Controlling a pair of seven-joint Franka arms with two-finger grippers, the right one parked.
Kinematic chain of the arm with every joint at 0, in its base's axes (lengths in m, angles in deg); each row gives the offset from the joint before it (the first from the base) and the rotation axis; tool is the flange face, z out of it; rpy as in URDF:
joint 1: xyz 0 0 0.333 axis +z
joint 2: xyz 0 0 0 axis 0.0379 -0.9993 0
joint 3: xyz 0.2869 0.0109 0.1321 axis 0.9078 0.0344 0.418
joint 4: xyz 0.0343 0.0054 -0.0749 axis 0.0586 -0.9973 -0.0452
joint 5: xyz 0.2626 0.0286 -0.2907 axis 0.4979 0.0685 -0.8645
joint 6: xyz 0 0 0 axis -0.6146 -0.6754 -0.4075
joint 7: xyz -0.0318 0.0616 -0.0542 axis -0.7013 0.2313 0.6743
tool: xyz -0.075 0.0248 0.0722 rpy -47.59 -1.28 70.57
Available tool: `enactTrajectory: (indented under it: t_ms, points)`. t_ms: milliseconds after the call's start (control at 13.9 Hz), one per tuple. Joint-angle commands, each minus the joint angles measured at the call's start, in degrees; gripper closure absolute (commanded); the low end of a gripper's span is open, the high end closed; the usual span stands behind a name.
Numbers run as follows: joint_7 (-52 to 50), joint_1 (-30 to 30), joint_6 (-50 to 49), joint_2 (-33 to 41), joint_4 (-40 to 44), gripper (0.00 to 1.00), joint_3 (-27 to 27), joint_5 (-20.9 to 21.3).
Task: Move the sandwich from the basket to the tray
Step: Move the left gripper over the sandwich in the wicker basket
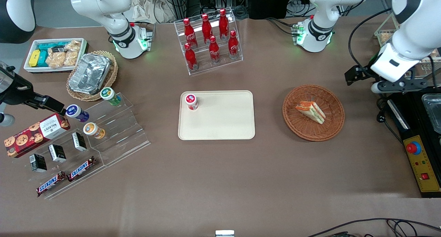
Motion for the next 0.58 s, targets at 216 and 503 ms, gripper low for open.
enactTrajectory:
  t_ms: [216,503]
  points:
    - [-11.06,-1.49,20.41,6.62,-19.60,0.01,-2.09,-1.27]
    - [-21.61,-2.63,29.95,1.10,-22.70,0.01,-3.94,-1.27]
